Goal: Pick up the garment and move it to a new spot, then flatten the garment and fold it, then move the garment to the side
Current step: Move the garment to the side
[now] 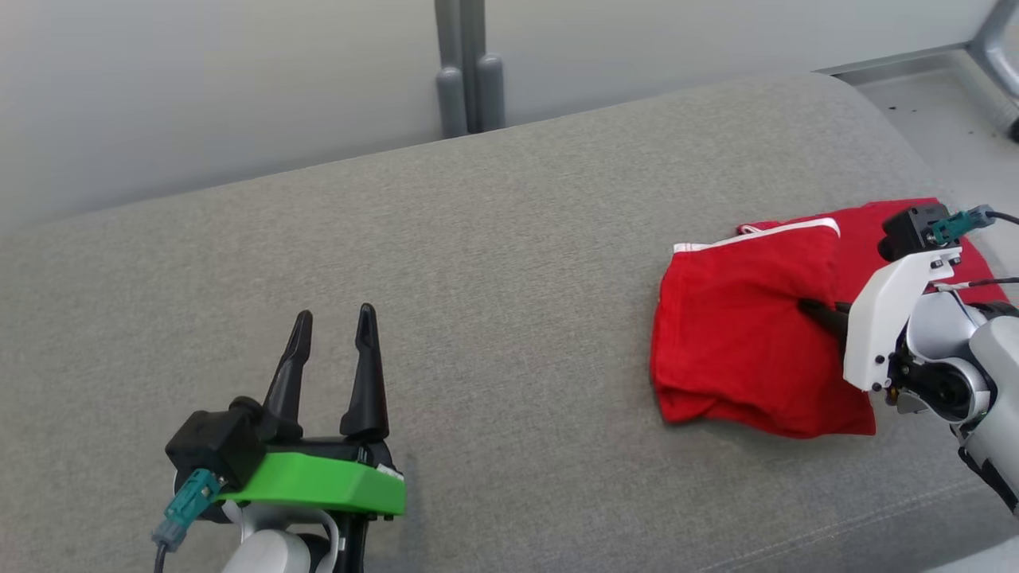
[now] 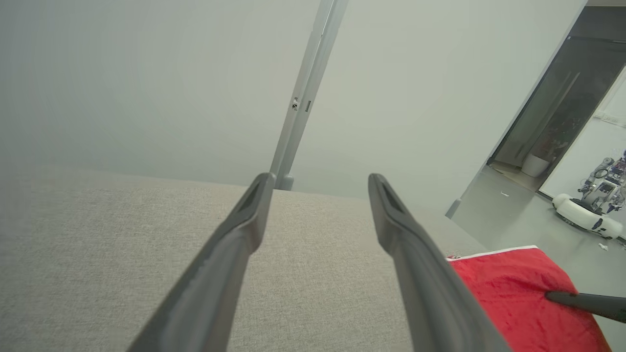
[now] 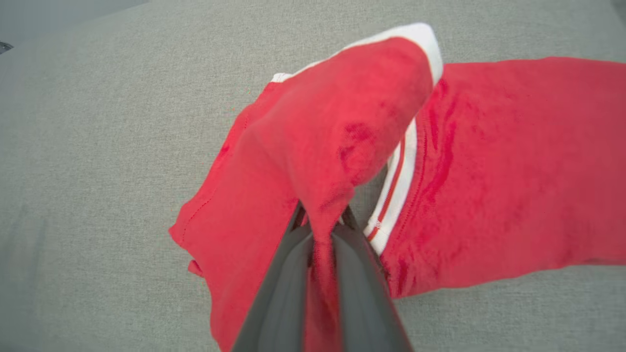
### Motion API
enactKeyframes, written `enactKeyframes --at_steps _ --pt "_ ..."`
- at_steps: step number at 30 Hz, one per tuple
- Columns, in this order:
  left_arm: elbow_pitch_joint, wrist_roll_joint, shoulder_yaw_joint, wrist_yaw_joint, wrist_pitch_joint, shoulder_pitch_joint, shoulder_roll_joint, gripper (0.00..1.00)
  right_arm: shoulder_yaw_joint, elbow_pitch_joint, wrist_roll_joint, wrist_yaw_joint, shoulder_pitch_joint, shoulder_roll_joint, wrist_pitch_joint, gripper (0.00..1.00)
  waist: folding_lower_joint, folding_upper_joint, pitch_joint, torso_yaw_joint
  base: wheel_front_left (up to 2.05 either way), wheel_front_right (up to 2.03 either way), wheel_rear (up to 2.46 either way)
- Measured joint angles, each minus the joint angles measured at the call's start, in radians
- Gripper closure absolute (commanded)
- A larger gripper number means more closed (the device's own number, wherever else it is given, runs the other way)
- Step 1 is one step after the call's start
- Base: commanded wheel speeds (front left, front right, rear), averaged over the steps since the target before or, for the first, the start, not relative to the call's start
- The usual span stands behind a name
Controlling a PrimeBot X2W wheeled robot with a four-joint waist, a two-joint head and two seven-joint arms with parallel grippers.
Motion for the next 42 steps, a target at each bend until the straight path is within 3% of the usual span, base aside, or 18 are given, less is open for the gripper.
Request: enactKeyframes --at_steps 9,21,31,42 --pt "0.013 0.001 -0.013 -0.01 -0.004 -0.014 -0.013 0.0 -0.034 -0.029 -0.059 0.0 -0.022 0.025 0.041 1.0 0.0 0.0 0.004 -0.078 0.0 0.0 0.0" --pt "0.029 0.002 -0.007 -0.017 -0.007 -0.025 -0.014 0.0 -0.072 -0.06 -0.086 0.0 -0.099 0.056 0.08 1.0 0.0 0.0 0.02 -0.07 0.0 0.0 0.0" --pt "0.021 0.003 0.001 -0.017 -0.007 -0.026 -0.006 0.0 -0.08 -0.114 -0.095 0.0 -0.152 -0.042 0.204 1.0 0.0 0.0 0.042 -0.051 0.0 0.0 0.0" --pt "-0.015 0.02 0.007 -0.008 0.02 -0.063 0.03 0.0 -0.088 -0.024 -0.147 0.0 -0.188 -0.081 0.147 1.0 0.0 0.0 0.124 -0.019 0.0 0.0 0.0"
